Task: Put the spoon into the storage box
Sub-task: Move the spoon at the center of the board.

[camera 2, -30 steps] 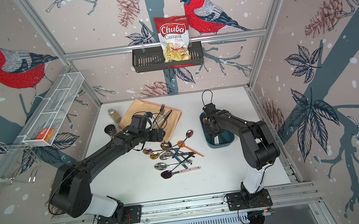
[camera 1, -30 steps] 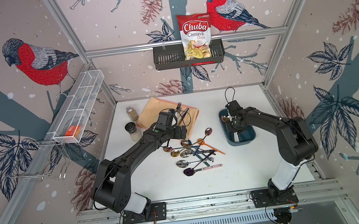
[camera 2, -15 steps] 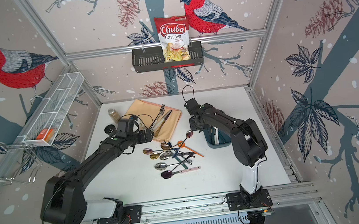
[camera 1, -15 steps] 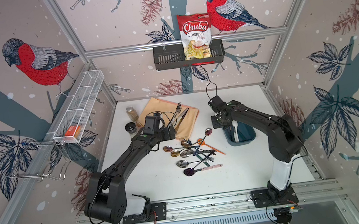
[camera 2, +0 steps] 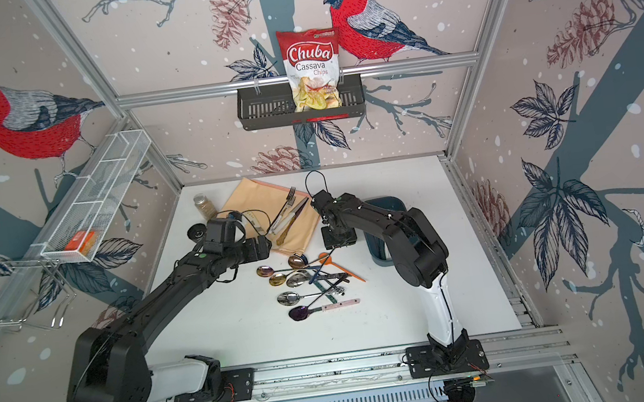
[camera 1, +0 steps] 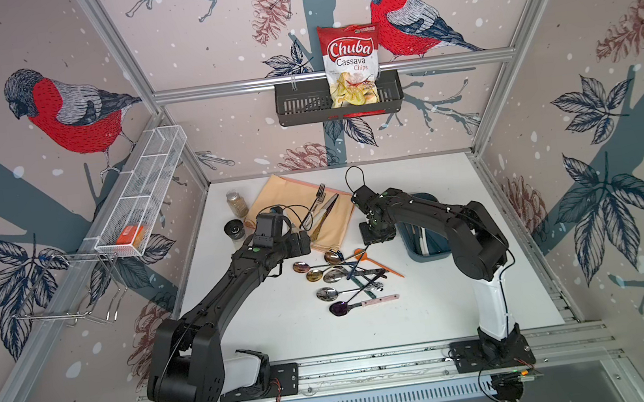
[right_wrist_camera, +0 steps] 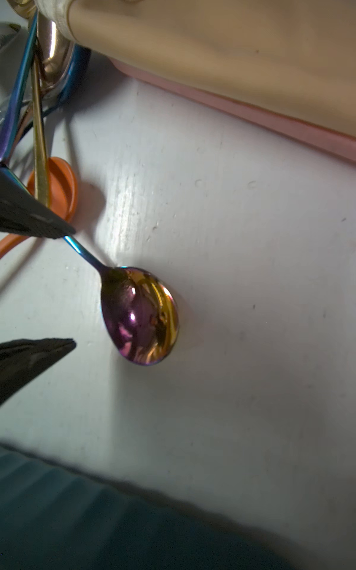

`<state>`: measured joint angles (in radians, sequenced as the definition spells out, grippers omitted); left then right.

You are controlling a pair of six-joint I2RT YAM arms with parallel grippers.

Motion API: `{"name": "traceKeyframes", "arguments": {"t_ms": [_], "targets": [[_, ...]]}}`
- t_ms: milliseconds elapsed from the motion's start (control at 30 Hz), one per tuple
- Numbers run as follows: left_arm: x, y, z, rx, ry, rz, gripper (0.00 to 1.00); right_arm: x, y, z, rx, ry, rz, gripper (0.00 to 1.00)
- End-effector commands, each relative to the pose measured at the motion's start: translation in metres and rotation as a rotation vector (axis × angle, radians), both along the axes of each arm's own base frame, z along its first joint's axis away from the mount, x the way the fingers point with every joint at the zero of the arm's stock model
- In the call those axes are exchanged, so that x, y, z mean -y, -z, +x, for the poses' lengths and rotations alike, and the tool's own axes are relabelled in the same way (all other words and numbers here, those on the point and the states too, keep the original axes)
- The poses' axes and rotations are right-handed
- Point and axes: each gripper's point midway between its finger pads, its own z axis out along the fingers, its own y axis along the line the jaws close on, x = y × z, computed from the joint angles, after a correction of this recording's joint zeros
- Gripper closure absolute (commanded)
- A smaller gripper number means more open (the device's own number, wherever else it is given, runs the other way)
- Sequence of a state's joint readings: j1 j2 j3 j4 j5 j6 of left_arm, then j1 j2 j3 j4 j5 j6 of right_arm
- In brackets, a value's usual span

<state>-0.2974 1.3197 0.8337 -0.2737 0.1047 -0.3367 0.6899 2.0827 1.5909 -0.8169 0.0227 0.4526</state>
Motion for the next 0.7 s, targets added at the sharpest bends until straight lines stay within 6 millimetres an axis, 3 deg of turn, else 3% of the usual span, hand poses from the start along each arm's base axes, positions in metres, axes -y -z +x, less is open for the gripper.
{"name": "traceKeyframes", "arguments": {"t_ms": [0, 167, 667], "targets": [[-0.003, 0.002, -0.002, -0.003, -0.005, 0.013, 0.04, -0.005, 0.006, -0.008, -0.041, 0.008, -0.001, 0.45], [-0.006, 0.005, -0.003, -0.01, -0.013, 0.024, 0.04, -0.007, 0.013, -0.01, -0.058, 0.009, -0.026, 0.45], [-0.008, 0.008, -0.002, -0.02, -0.014, 0.029, 0.04, 0.013, 0.022, -0.004, -0.055, 0.042, -0.095, 0.5]]}}
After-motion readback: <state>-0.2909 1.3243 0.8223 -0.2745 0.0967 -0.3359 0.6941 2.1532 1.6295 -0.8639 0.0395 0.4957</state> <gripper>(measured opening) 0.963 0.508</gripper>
